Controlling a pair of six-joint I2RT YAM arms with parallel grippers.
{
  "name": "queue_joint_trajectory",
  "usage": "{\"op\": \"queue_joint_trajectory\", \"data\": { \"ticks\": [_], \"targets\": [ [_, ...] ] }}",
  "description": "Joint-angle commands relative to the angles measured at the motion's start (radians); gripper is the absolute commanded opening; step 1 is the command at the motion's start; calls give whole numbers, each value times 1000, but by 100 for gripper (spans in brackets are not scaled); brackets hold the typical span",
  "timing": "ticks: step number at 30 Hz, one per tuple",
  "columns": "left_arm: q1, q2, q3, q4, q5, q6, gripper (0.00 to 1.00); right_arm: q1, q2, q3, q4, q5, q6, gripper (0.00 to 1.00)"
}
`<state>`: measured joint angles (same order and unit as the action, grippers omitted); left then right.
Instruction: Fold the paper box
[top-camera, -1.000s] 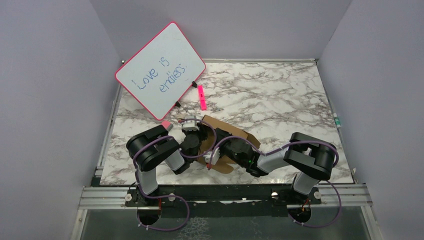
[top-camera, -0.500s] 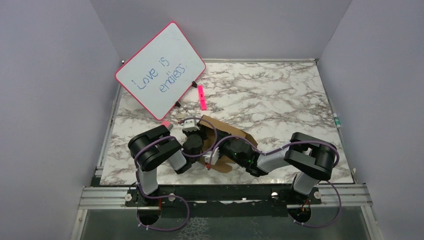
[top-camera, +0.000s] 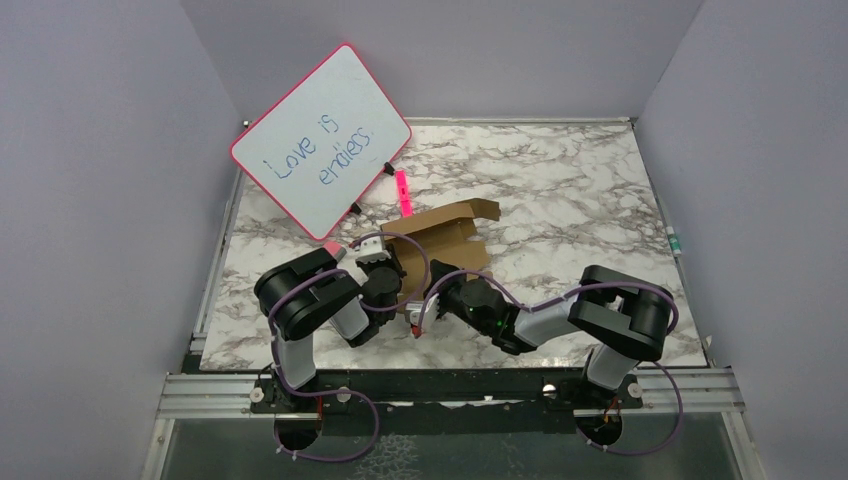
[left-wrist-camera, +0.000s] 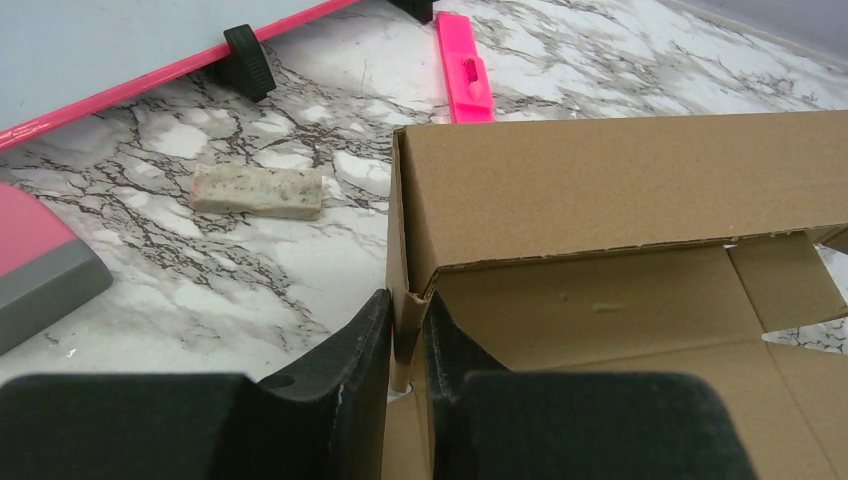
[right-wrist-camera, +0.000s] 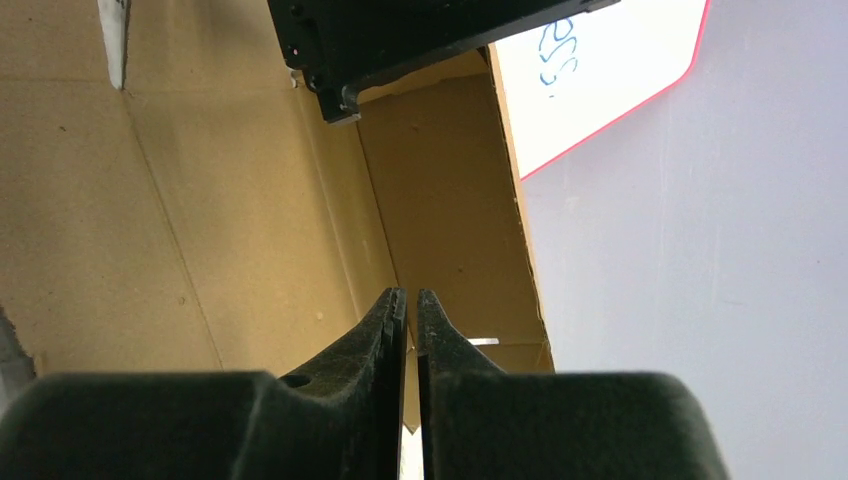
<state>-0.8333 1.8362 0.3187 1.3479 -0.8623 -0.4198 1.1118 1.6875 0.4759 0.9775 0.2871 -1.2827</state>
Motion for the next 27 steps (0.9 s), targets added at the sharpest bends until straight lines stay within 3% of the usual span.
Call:
{"op": "queue_joint_trajectory", "data": {
  "ticks": [1,11,18,27],
  "targets": [
    [-2,-11,-21,13,39,43,17,6,-75,-2,56,85,150,17],
    [0,-139,-11,-178,161,84,15,-28,-363,51,-281,211,682,51],
    [18,-204,42,-372,321,129,15,-173,-519,138,-684,190,1087,60],
    [26,-246,91,-551,501,207,14,-220,-544,172,-845,130,1225,74]
  ]
}}
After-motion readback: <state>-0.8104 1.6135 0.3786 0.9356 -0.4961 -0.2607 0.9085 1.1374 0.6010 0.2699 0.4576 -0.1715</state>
